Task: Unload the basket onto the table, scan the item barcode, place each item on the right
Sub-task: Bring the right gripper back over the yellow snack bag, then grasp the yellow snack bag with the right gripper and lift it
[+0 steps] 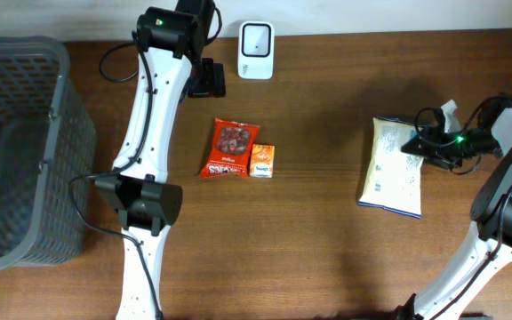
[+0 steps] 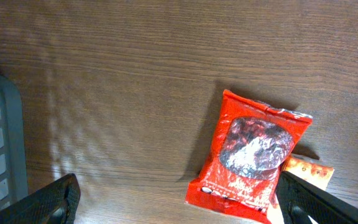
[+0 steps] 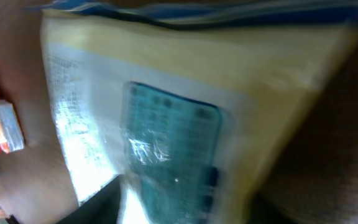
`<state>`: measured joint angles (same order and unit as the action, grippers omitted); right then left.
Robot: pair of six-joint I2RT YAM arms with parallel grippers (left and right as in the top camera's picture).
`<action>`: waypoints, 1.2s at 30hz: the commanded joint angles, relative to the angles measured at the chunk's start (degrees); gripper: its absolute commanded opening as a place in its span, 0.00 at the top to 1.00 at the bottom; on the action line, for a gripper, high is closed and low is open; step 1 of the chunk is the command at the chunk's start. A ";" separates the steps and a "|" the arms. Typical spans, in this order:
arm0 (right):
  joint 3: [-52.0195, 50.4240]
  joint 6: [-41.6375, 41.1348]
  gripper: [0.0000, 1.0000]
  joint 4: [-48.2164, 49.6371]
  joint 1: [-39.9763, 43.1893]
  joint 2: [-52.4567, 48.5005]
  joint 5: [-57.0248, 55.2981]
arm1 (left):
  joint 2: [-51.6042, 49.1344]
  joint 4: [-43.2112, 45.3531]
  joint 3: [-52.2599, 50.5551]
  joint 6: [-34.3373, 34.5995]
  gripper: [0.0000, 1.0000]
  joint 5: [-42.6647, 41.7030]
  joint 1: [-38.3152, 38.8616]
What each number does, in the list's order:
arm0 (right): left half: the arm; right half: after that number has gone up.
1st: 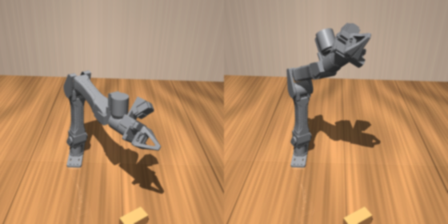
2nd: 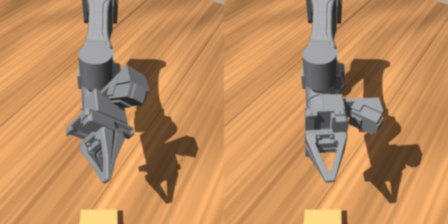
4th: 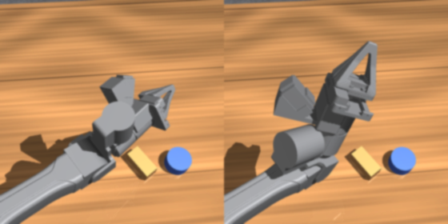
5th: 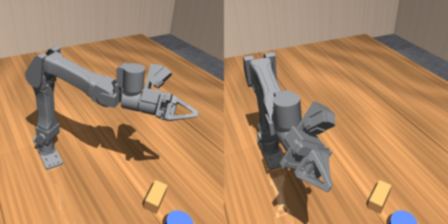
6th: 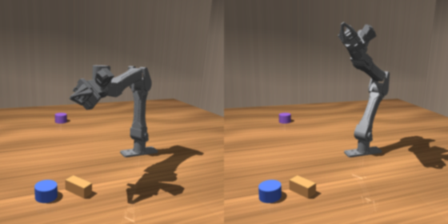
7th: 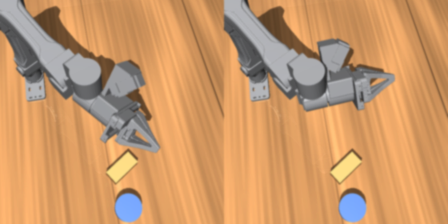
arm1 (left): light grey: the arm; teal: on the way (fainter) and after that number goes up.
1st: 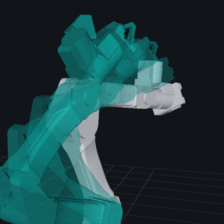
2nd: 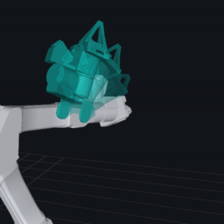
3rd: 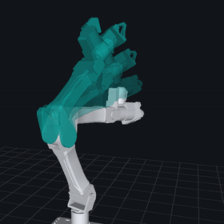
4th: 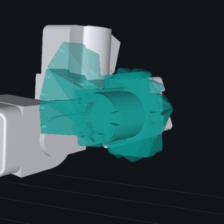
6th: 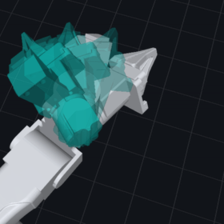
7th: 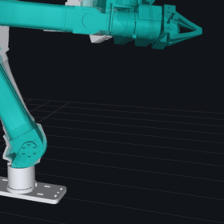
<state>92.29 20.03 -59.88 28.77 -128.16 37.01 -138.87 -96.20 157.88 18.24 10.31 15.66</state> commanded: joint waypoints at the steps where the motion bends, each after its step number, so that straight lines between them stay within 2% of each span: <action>1: -0.72 0.52 0.78 -0.04 0.17 0.24 -0.42 | 0.00 0.02 0.42 0.59 0.01 -0.20 -0.07; 2: -0.72 0.52 0.87 -0.15 0.17 0.24 -0.20 | 0.00 0.02 0.42 0.59 0.01 -0.20 -0.07; 4: 1.20 0.46 0.96 -1.53 0.17 0.31 -0.24 | 0.00 0.02 0.42 0.59 0.01 -0.20 -0.07; 5: 5.60 0.33 0.96 -5.46 0.15 0.31 -0.72 | 0.00 0.02 0.42 0.59 0.01 -0.20 -0.07; 7: 13.79 -6.27 0.96 -10.08 -0.07 0.42 -7.13 | 0.00 0.02 0.42 0.59 0.01 -0.17 -0.07; 11: 32.50 -16.76 0.96 -19.52 -4.31 0.52 -26.01 | 0.00 0.02 0.42 0.59 0.01 -0.17 -0.07; 13: 38.10 -26.10 0.96 -21.20 -9.86 0.52 -43.89 | 0.00 0.02 0.42 0.59 0.01 -0.20 -0.07; 17: 37.66 -36.79 0.96 -20.94 -26.51 0.17 -66.34 | 0.00 0.02 0.42 0.59 0.01 -0.20 -0.07; 21: 34.77 -40.30 0.96 -17.97 -40.02 0.17 -60.57 | 0.00 0.02 0.42 0.59 0.01 -0.20 -0.07; 22: 33.48 -40.30 0.92 -16.15 -41.94 0.11 -59.21 | 0.00 0.02 0.42 0.59 0.01 -0.17 -0.07; 23: 31.67 -40.30 0.83 -13.57 -43.69 0.11 -57.99 | 0.00 0.02 0.42 0.59 0.01 -0.20 -0.07; 24: 30.10 -40.28 0.81 -11.91 -44.94 0.11 -57.55 | 0.00 0.02 0.42 0.59 0.01 -0.20 -0.07; 26: 25.77 -40.30 0.85 -9.38 -47.32 0.04 -56.24 | 0.00 0.02 0.42 0.59 0.01 -0.17 -0.07; 28: 24.37 -40.24 0.68 -9.75 -47.67 0.04 -55.25 | 0.00 0.02 0.42 0.59 0.01 -0.17 -0.07; 29: 24.37 -39.82 0.49 -10.01 -46.73 0.04 -55.19 | 0.00 0.02 0.42 0.59 0.01 -0.20 -0.07; 30: 24.37 -36.65 0.44 -9.94 -46.10 0.04 -54.25 | 0.00 0.02 0.42 0.59 0.01 -0.20 -0.07; 31: 24.17 -29.53 0.39 -9.73 -45.29 -0.02 -51.04 | 0.00 0.02 0.42 0.59 0.01 -0.17 -0.07; 34: 21.70 -21.35 0.34 -7.45 -45.00 -0.66 -49.66 | 0.00 0.02 0.42 0.59 0.01 -0.17 -0.07; 36: 18.84 -19.96 0.33 -3.45 -45.03 -1.81 -51.84 | 0.00 0.02 0.42 0.59 0.01 -0.20 -0.07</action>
<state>114.26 -4.93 -66.32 -16.05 -128.60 -13.85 -138.87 -96.23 157.88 18.24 10.31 15.66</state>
